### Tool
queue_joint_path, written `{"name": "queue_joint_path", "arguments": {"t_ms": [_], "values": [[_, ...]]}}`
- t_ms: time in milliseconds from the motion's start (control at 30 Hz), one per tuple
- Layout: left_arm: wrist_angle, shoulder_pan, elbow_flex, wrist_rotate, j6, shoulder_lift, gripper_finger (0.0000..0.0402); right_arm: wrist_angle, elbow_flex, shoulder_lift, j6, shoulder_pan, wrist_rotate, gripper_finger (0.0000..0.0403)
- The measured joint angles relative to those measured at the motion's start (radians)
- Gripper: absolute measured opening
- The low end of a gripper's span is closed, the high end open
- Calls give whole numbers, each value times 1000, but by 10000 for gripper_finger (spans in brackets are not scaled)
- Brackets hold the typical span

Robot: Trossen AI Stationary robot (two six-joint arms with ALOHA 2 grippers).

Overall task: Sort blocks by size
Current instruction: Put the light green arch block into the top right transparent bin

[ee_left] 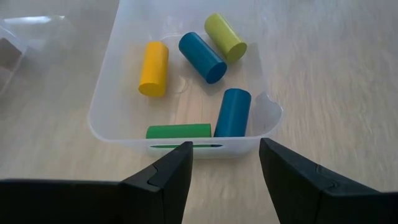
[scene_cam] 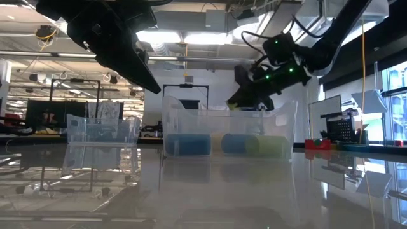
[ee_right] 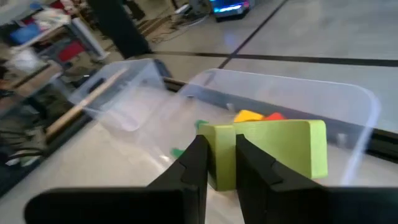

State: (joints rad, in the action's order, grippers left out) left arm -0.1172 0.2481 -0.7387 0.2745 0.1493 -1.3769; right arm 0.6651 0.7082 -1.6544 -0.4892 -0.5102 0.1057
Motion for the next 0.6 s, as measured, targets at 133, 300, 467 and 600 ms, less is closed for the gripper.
{"name": "queue_joint_path", "arguments": {"t_ms": [133,300,467,600], "values": [[-1,1,0,0,0,0,182,0,0,-13,0,0,9,60],[0,1,0,0,0,0,182,7,0,-13,24,0,7,62],[0,1,0,0,3,0,182,22,0,-13,38,0,-2,108],[0,1,0,0,5,0,182,22,0,-13,52,0,-2,168]]}}
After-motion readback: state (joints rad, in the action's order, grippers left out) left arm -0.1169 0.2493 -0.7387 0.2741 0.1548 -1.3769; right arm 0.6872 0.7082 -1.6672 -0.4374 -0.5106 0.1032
